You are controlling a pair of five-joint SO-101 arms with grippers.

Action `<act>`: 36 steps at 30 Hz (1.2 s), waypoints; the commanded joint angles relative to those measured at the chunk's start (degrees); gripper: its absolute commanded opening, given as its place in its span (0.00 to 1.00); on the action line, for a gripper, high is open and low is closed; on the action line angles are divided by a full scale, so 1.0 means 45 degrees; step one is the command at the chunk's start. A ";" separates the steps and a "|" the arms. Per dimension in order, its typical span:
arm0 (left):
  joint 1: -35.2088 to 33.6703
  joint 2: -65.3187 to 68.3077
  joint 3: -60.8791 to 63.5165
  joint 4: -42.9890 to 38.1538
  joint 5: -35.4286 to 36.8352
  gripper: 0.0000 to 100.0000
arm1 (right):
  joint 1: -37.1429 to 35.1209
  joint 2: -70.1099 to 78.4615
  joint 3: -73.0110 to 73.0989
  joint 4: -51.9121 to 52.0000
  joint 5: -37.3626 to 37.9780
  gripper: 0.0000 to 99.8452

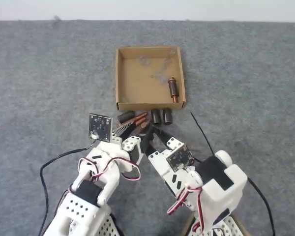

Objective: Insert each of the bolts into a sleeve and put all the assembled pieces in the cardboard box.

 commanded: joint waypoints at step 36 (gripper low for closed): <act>-0.5040 -0.0371 -0.0440 0.0215 -0.0684 0.15 | 0.0557 -0.0537 0.0313 -0.0322 0.0137 0.01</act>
